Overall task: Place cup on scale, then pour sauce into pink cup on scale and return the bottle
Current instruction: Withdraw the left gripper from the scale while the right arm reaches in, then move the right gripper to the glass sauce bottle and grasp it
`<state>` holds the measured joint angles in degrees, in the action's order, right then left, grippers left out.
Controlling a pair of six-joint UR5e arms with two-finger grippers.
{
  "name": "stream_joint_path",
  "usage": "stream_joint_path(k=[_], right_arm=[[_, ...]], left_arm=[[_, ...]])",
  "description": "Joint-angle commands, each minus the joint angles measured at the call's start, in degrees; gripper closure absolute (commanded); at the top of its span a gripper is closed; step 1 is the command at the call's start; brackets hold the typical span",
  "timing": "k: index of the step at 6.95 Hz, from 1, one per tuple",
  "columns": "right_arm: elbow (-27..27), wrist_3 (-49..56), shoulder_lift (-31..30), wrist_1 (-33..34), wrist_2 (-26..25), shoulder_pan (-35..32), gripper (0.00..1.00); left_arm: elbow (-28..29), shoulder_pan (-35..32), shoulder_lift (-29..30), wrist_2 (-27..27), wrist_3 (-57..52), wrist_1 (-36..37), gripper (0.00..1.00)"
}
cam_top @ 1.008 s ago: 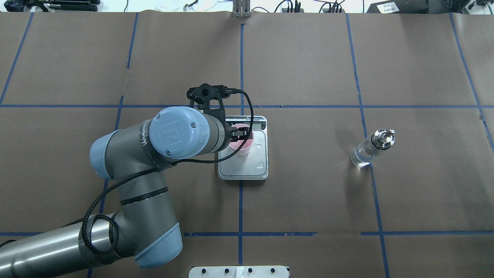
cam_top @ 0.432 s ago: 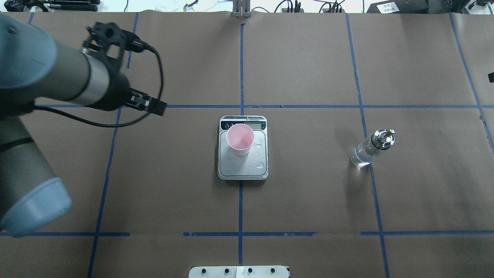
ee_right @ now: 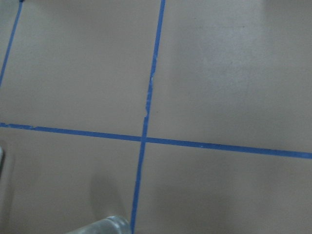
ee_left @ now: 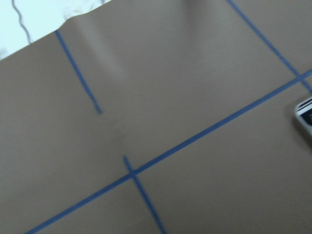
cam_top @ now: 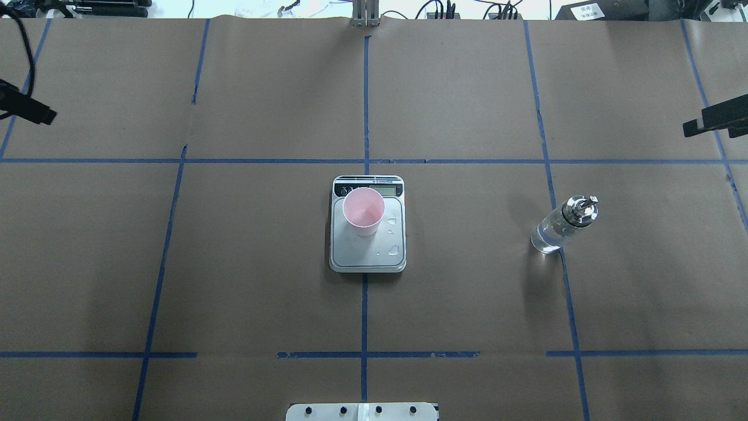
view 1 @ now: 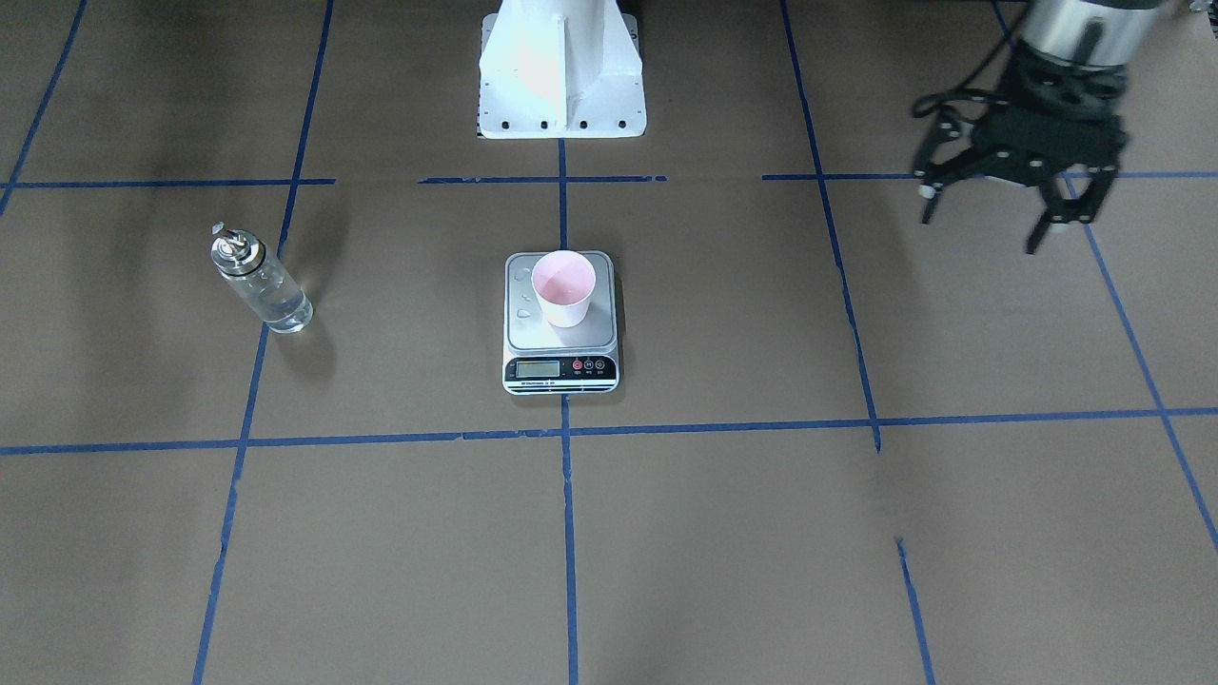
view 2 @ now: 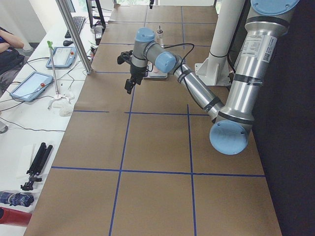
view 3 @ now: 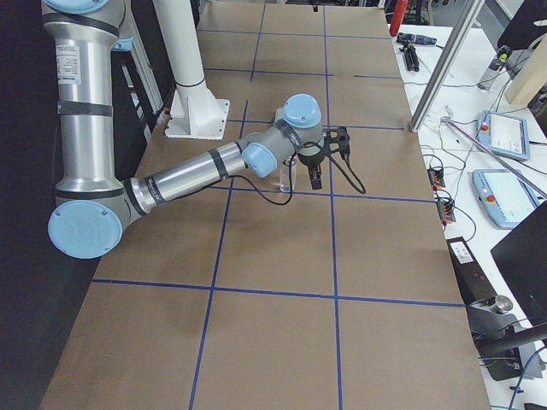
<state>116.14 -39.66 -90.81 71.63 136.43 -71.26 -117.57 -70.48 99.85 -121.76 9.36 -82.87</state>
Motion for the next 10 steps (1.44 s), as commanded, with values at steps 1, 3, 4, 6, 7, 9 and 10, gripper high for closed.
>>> stream_joint_path(k=[1, 3, 4, 6, 7, 9, 10], right_arm=[[6.6, -11.3, -0.1, 0.1, -2.9, 7.2, 0.00], [15.0, -17.0, -0.3, 8.0, -9.6, 13.9, 0.00], [21.1, -22.5, -2.3, 12.8, -20.5, 20.7, 0.00], [26.0, -29.1, -8.5, 11.9, -34.0, 30.7, 0.00], [26.1, -32.6, -12.7, 6.1, -44.6, 38.7, 0.00], [25.8, -37.7, -16.9, 1.6, -57.8, 48.6, 0.00], [24.7, -39.8, -16.9, 1.4, -64.4, 53.3, 0.00]], left_arm=[[16.5, -15.3, -2.7, -4.8, -17.3, -0.4, 0.00], [22.6, -21.4, -3.1, -7.1, -30.9, -1.0, 0.00], [22.2, -21.3, -4.0, -7.4, -31.0, -1.2, 0.00], [22.4, -21.3, -4.1, -12.9, -31.1, -1.2, 0.00], [23.0, -21.3, -5.2, -13.2, -31.1, -1.2, 0.00], [23.4, -21.3, -7.5, -13.0, -31.1, -1.5, 0.00], [23.1, -21.2, -7.7, -13.0, -31.0, -1.9, 0.00]])
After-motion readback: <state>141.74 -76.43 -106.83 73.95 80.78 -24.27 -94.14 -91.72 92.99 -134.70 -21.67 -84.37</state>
